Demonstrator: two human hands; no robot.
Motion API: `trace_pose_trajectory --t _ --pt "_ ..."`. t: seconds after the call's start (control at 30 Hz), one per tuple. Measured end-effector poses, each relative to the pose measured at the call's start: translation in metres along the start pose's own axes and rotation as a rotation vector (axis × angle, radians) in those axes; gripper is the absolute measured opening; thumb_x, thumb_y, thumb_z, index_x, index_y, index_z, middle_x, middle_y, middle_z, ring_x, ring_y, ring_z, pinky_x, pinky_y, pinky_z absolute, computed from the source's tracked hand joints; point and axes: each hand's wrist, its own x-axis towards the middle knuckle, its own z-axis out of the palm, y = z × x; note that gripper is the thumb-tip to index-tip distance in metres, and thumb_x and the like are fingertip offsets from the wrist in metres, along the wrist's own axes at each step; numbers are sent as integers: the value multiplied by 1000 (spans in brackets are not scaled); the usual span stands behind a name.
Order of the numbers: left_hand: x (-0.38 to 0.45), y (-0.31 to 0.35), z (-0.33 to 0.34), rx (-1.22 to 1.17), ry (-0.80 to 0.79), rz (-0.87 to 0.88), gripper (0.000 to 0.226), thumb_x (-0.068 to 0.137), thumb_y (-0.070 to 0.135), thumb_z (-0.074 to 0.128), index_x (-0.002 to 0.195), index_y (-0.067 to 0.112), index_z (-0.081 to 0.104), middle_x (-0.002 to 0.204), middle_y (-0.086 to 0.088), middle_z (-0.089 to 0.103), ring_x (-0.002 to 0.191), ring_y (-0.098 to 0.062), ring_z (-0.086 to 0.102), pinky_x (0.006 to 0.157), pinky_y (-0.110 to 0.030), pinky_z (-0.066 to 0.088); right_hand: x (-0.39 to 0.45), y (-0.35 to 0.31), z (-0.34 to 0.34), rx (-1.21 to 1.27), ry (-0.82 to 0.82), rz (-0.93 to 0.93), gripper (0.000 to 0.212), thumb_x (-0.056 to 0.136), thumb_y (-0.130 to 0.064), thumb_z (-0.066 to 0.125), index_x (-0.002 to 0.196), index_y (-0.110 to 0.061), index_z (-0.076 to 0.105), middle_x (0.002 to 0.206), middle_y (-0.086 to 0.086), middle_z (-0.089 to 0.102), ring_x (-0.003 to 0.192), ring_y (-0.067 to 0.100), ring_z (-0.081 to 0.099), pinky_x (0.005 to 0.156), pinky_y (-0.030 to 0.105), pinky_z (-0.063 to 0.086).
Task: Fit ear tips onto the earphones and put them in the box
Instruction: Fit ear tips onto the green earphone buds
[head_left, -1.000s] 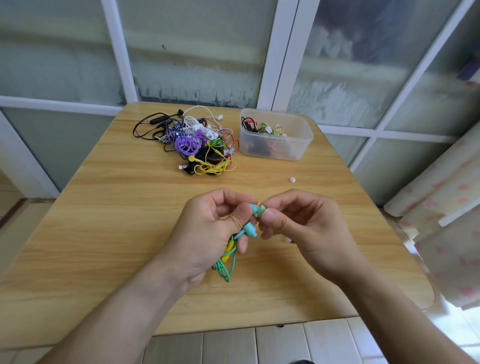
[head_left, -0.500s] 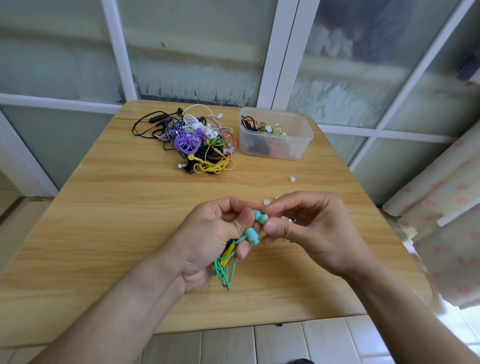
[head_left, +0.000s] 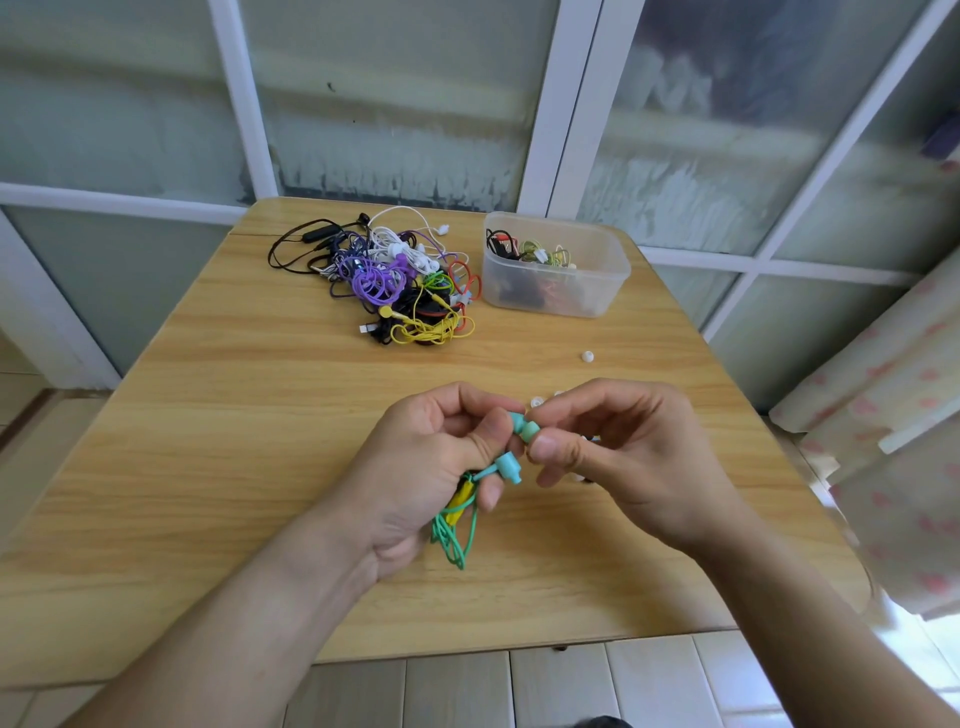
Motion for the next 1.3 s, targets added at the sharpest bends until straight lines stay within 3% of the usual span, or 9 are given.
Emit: trace_pose_trajectory --t 0.5,0.73,0.9,1.13,1.3 --pt "-3 3 -4 84 -78 19 11 72 15 62 79 8 61 61 -8 63 32 -11 43 34 -13 34 0 7 0 103 -19 54 13 70 -14 75 81 -6 76 81 18 74 69 32 71 60 32 58" --pt "-2 2 -7 114 -94 21 12 73 15 62 81 7 59 60 -8 61 32 -11 42 34 -13 32 -1 9 3 150 -17 85 11 69 -12 75 79 -8 76 78 20 74 67 29 72 58 29 58" --pt "-2 -1 -6 156 -51 74 4 81 7 62 79 6 58 62 -5 65 32 -12 43 34 -16 34 0 13 2 116 8 89 12 68 -11 77 78 -5 75 78 21 73 68 34 71 61 33 59" --pt "-1 -8 -2 238 46 225 17 89 -6 57 79 7 57 73 -5 69 34 -17 45 38 -20 39 1 16 8 216 68 144 17 61 -16 79 76 -7 77 79 19 74 67 29 72 61 31 58" --pt "-1 -10 1 332 161 384 20 87 -11 59 77 7 55 68 0 69 34 -17 50 37 -22 39 1 23 20 478 35 326 37 75 -13 69 103 10 65 89 18 71 67 33 66 63 27 58"
